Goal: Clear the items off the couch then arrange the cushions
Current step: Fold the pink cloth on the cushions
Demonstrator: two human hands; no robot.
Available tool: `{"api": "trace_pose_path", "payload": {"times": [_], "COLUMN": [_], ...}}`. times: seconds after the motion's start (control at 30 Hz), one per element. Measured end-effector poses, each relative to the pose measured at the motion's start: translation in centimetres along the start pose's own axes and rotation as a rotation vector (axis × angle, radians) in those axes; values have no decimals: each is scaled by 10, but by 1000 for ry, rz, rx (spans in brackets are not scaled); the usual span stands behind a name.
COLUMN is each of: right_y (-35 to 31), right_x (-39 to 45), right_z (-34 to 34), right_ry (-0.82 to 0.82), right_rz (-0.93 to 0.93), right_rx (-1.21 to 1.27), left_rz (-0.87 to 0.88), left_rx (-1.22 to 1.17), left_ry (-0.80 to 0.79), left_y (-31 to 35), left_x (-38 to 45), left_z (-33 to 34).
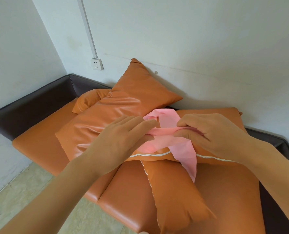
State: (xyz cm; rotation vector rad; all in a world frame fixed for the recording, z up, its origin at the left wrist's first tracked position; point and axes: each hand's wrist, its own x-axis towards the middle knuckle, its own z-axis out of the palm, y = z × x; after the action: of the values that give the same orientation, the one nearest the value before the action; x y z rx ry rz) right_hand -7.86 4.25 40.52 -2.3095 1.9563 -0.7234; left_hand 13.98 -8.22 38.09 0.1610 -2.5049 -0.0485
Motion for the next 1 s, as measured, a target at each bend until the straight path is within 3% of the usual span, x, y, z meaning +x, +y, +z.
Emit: {"api": "trace_pose_path", "payload": {"times": [0.2, 0.33, 0.43, 0.77, 1.0], "right_y": [8, 13, 15, 15, 17], "right_x": [-2, -5, -6, -7, -7], "right_z": [7, 3, 2, 4, 4], "right_ry": [-46, -11, -19, -22, -65], "right_rz": [43, 29, 20, 11, 22], "right_rx": [-12, -1, 23, 31, -29], "left_rz": [-98, -72, -59, 6, 59], "left_rx": [-168, -269, -243, 192, 79], "left_ry": [-128, -147, -145, -35, -107], "left_y": [3, -10, -11, 7, -2], "left_x": [0, -4, -5, 4, 4], "left_z": [-2, -11, -14, 4, 1]}}
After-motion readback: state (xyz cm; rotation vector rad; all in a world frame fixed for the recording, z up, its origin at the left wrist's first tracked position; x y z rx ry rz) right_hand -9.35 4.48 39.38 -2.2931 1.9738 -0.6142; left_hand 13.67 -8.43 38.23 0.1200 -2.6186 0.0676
